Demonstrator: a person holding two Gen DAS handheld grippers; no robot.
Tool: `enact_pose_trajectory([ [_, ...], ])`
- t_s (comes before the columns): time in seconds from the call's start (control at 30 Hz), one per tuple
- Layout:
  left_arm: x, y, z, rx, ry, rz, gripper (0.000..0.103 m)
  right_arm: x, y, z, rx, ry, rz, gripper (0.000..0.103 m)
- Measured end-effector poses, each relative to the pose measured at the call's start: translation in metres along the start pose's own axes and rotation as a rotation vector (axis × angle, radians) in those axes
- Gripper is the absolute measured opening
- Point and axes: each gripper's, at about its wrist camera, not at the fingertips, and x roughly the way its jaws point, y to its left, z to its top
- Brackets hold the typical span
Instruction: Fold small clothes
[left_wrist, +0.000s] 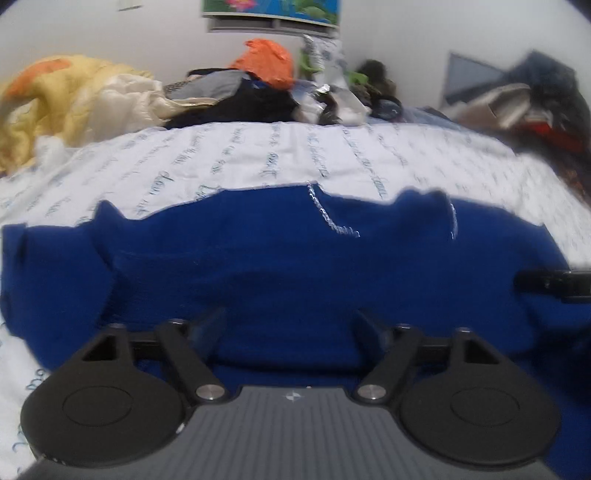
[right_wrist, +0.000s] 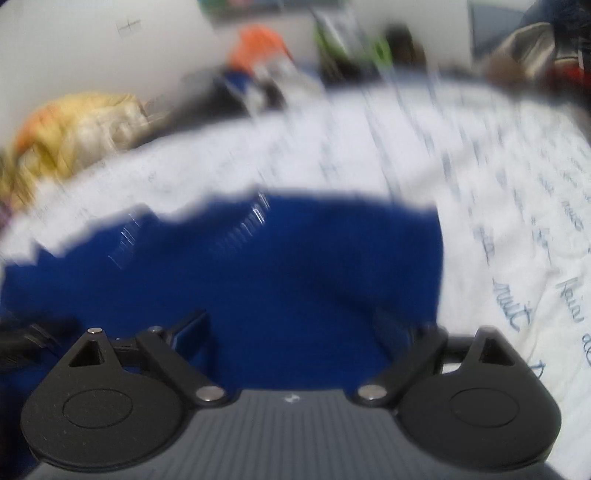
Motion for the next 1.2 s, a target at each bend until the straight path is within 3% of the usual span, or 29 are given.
enact_pose_trajectory([
  [0.07,0.002,0.005,0.001,0.000,0.000,-0.023,0.084,0.001,0.010,-0.018,-0.114,-0.045,-0.035,0.097],
  [0.17,-0.006,0.020,0.003,-0.043,-0.002,-0.065,0.085,0.001,0.007,-0.018,-0.097,-0.045,-0.032,0.097],
  [0.27,-0.041,0.066,-0.007,-0.228,-0.088,-0.116,0.093,-0.003,0.004,-0.019,-0.082,-0.056,-0.020,0.097],
  [0.37,-0.072,0.124,-0.016,-0.409,-0.169,-0.043,0.096,-0.003,0.003,-0.017,-0.072,-0.062,-0.016,0.097],
  [0.43,-0.079,0.167,-0.018,-0.540,-0.162,-0.004,0.093,-0.002,0.006,-0.016,-0.080,-0.060,-0.025,0.097],
  [0.5,-0.078,0.202,-0.018,-0.644,-0.138,0.011,0.079,-0.002,0.007,-0.016,-0.084,-0.059,-0.031,0.097],
  [0.57,-0.078,0.222,-0.016,-0.712,-0.113,0.007,0.074,-0.002,0.006,-0.016,-0.080,-0.060,-0.028,0.097],
  [0.73,-0.067,0.228,-0.016,-0.752,-0.061,-0.056,0.072,-0.002,0.006,-0.017,-0.078,-0.061,-0.026,0.097],
  [0.8,-0.053,0.222,-0.015,-0.762,-0.001,-0.067,0.057,-0.002,0.006,-0.017,-0.078,-0.062,-0.026,0.097],
  [0.83,-0.046,0.218,-0.017,-0.774,0.029,-0.080,0.054,-0.002,0.006,-0.017,-0.077,-0.062,-0.025,0.097],
  [1.07,-0.040,0.188,-0.029,-0.781,0.105,-0.189,0.053,-0.002,0.005,-0.017,-0.075,-0.063,-0.023,0.097],
  [1.13,-0.036,0.186,-0.031,-0.793,0.108,-0.187,0.042,-0.002,0.005,-0.017,-0.075,-0.063,-0.023,0.097],
  [1.2,-0.034,0.187,-0.032,-0.805,0.120,-0.162,0.006,-0.002,0.005,-0.016,-0.073,-0.064,-0.022,0.097],
])
